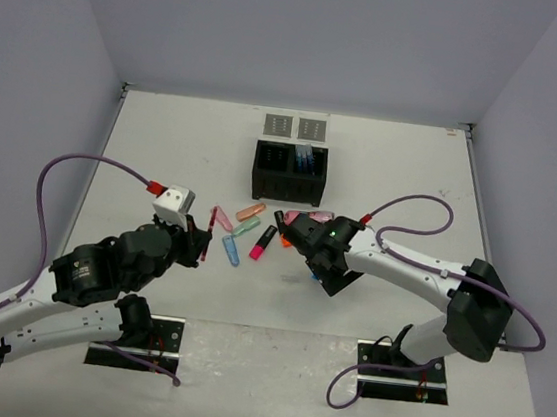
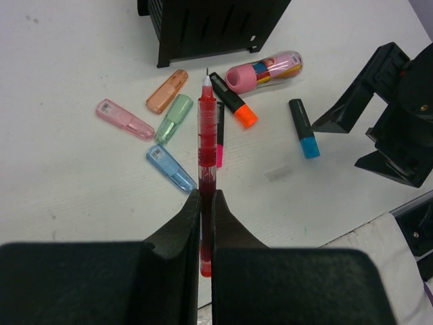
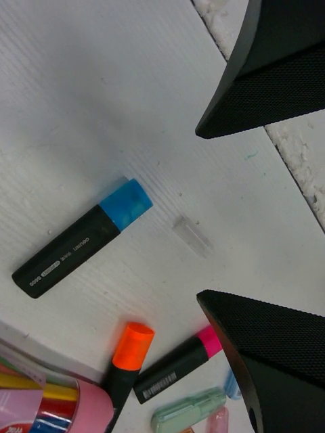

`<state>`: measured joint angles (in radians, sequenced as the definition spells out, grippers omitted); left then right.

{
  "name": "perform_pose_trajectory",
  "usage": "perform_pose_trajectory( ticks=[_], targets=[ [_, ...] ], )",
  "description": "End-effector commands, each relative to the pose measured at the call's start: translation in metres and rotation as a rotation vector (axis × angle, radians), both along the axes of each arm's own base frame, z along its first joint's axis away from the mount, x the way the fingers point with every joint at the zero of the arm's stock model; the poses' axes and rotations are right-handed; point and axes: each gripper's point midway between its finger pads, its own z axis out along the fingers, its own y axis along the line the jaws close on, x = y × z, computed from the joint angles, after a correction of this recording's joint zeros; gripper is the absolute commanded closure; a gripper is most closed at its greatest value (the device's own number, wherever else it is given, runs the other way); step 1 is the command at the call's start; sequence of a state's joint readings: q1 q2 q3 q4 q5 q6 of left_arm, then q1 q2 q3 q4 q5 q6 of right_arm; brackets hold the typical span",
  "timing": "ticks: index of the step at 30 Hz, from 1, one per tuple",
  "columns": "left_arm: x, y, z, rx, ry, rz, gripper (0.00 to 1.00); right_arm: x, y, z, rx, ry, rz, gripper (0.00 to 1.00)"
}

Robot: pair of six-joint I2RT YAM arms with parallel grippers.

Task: Sort the stationery into containers
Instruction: Pick up the pen cap from the center of the board.

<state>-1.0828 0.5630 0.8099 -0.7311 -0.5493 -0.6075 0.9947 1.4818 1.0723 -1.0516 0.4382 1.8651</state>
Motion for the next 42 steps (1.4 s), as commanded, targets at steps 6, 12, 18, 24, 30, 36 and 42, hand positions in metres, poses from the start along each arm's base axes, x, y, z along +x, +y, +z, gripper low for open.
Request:
perform_pose_trajectory(
  ticks=[6, 12, 18, 24, 30, 36, 42],
  targets=[
    [0.001, -0.006, 0.007, -0.020, -0.028, -0.026, 1.00, 0.023, 0.038, -0.014, 0.234, -0.010, -0.601, 0.42],
    [-0.001, -0.007, 0.009, -0.030, -0.031, -0.043, 1.00, 0.039, 0.062, -0.024, 0.285, -0.021, -0.637, 0.47],
    [-0.002, -0.006, 0.013, -0.051, -0.043, -0.047, 1.00, 0.037, 0.077, -0.044, 0.271, 0.030, -0.656, 0.49],
    [-0.002, -0.008, 0.011, -0.043, -0.038, -0.054, 1.00, 0.027, 0.080, -0.053, 0.257, 0.046, -0.678, 0.51],
    [-0.003, -0.008, 0.011, -0.042, -0.037, -0.057, 1.00, 0.018, 0.072, -0.064, 0.232, 0.055, -0.725, 0.54],
    [-0.003, -0.009, 0.011, -0.044, -0.036, -0.064, 1.00, 0.013, 0.058, -0.083, 0.235, 0.040, -0.774, 0.56],
    [-0.003, -0.011, 0.008, -0.034, -0.031, -0.071, 1.00, 0.016, 0.054, -0.090, 0.229, 0.015, -0.771, 0.61]
  ],
)
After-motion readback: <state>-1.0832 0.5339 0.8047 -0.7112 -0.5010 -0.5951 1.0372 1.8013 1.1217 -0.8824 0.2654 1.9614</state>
